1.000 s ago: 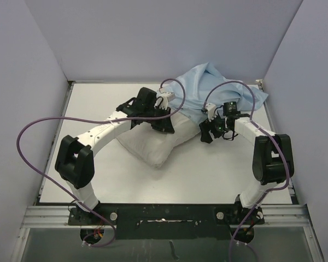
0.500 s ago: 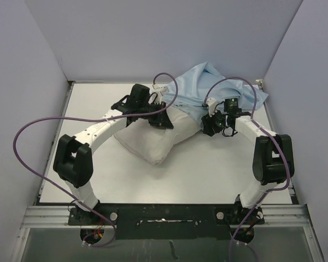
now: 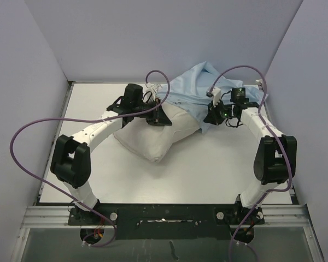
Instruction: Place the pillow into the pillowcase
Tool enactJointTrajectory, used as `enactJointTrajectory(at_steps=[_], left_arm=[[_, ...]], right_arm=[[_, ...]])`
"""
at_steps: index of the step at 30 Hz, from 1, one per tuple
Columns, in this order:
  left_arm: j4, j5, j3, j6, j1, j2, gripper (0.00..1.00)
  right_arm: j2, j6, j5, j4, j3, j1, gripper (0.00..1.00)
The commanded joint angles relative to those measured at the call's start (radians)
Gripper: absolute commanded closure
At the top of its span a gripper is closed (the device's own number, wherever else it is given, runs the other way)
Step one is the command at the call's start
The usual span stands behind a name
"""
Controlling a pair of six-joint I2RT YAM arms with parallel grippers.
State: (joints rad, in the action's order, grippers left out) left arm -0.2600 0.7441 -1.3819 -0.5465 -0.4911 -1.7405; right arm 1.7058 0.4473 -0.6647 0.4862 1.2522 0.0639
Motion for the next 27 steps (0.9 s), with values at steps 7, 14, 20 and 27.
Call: enactJointTrajectory(at_steps=[7, 14, 20, 27], left_arm=[[0.245, 0.085, -0.012, -0.146, 0.043, 0.11, 1.0], [0.323, 0.105, 0.017, -0.231, 0.043, 0.117, 1.0], [0.355, 0.109, 0.027, -0.265, 0.042, 0.136, 1.0], [0.365, 0.106, 0.045, -0.276, 0.042, 0.148, 1.0]], right_arm=[[-0.077, 0.076, -0.17, 0.2, 0.174, 0.004, 0.79], [-0.062, -0.009, 0.008, 0.1, 0.062, 0.024, 0.21], [0.0, -0.121, 0.219, -0.024, 0.044, 0.043, 0.24], [0.022, -0.162, 0.202, -0.054, 0.068, 0.048, 0.6]])
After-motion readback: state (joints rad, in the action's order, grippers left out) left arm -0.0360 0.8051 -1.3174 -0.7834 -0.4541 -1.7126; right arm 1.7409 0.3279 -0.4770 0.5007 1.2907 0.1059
